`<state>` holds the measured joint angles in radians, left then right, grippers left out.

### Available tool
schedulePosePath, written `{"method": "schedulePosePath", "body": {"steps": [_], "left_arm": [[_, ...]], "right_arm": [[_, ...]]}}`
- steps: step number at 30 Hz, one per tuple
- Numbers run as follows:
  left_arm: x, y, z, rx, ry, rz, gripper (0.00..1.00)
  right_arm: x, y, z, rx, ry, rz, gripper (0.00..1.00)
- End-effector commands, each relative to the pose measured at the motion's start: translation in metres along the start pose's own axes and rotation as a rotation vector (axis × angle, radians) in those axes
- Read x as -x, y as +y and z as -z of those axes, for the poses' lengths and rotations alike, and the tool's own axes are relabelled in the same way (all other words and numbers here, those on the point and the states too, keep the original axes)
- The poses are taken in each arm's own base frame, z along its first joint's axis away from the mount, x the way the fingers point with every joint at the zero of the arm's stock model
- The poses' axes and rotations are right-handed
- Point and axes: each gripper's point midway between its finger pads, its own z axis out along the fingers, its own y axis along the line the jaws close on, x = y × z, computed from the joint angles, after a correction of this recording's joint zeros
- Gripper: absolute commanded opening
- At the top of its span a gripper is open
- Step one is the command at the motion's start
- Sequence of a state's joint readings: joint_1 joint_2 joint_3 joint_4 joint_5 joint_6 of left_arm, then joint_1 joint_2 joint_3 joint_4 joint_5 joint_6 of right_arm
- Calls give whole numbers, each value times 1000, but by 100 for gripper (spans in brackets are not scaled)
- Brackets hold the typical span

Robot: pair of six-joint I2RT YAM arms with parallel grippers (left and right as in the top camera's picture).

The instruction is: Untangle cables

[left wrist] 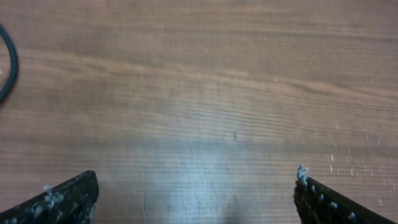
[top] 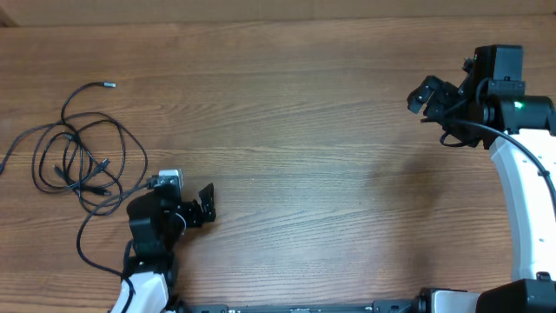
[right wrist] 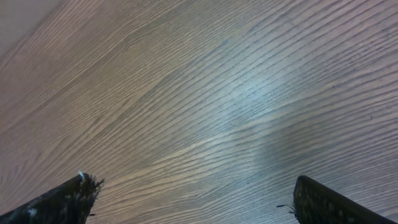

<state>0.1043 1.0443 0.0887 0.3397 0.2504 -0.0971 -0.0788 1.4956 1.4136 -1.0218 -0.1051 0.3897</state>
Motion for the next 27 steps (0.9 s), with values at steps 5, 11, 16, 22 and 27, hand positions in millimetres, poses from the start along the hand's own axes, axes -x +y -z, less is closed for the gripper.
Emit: {"method": "schedulePosePath", "body": {"steps": [5, 11, 16, 22, 27], "left_arm": [[-17, -4, 11, -10, -14, 7, 99], [-31, -7, 21, 16, 35, -15, 100], [-8, -14, 37, 12, -82, -64, 99], [53, -36, 72, -38, -393, -191, 100], [68, -46, 86, -60, -488, -224, 100]], "right_arm": [[2, 0, 3, 3, -9, -5, 100], [2, 0, 3, 3, -9, -5, 100], [2, 0, 3, 3, -9, -5, 100], [2, 0, 3, 3, -9, -5, 100], [2, 0, 3, 3, -9, -5, 100]]}}
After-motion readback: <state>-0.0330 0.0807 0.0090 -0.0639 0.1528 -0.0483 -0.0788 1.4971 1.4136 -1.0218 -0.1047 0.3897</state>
